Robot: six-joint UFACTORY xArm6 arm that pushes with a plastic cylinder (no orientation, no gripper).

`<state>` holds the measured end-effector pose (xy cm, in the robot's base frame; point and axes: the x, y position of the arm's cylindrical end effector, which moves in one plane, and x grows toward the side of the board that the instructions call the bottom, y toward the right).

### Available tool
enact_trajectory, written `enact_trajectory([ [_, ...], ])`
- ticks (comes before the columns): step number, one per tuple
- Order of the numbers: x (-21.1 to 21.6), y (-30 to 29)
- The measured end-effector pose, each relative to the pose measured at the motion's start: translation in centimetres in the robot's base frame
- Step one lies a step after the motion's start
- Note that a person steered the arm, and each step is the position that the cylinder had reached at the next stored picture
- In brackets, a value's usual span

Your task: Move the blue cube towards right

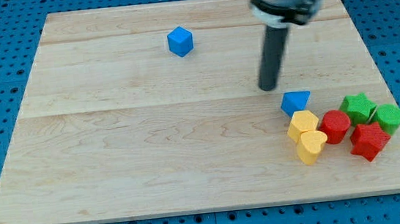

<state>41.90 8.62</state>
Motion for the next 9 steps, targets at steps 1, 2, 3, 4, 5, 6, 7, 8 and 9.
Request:
enact_trajectory([
  [1,-2.9,-6.0],
  [2,-5.7,-13.5],
  [3,-7.3,-22.9],
  [4,-9.2,-32.1],
  [5,-12.0,-38.8],
  [6,-12.3,-39.1],
  [7,-14.0,-39.1],
  [8,-14.9,-35.7],
  [9,-14.9,-29.4],
])
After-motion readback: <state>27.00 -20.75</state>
